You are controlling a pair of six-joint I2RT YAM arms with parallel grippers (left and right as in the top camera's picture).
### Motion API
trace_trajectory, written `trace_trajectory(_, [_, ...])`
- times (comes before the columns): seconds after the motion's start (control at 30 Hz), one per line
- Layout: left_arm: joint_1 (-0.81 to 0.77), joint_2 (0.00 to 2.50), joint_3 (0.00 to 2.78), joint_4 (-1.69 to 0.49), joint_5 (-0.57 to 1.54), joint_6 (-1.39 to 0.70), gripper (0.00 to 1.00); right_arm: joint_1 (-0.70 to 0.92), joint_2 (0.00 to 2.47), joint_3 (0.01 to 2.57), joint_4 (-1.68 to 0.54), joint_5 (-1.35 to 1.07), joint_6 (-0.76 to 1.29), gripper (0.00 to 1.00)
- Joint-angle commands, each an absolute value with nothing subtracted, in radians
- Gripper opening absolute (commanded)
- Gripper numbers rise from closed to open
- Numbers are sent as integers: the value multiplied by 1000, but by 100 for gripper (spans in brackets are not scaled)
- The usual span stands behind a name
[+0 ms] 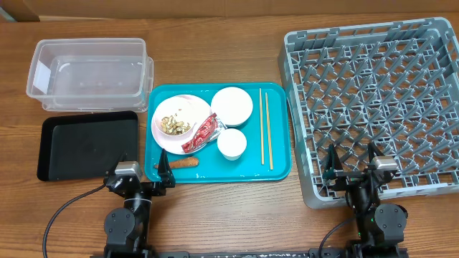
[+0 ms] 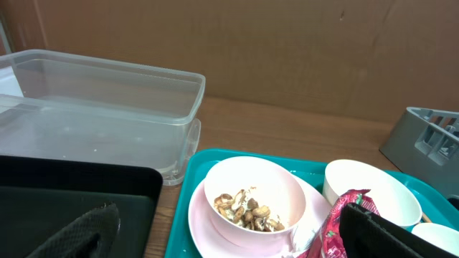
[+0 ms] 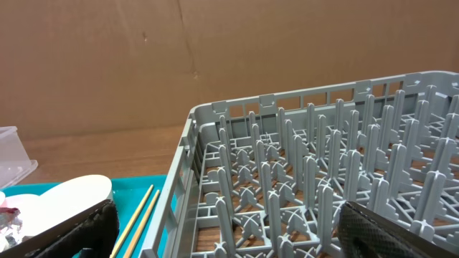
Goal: Sort waste into correct bins and load items into the dishwasher
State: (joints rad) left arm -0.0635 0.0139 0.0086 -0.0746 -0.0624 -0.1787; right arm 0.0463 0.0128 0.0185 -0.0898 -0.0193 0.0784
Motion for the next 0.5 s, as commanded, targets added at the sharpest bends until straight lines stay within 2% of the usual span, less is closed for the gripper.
trace_trajectory(0.0, [-57,7,5,-75,-51,-157,100,47,4,8,-81,-24,86,100])
trace_trajectory(0.13, [-57,42,6,-76,-29,-187,100,47,4,17,-85,-15,180,100])
trace_trajectory(0.27, [-57,117,51,-141,-25,-258,100,47,37,116,-197,14,180,100])
trace_trajectory(0.47, [-57,352,313,-336,-24,-270,100,48,284,369,-340,24,184,100])
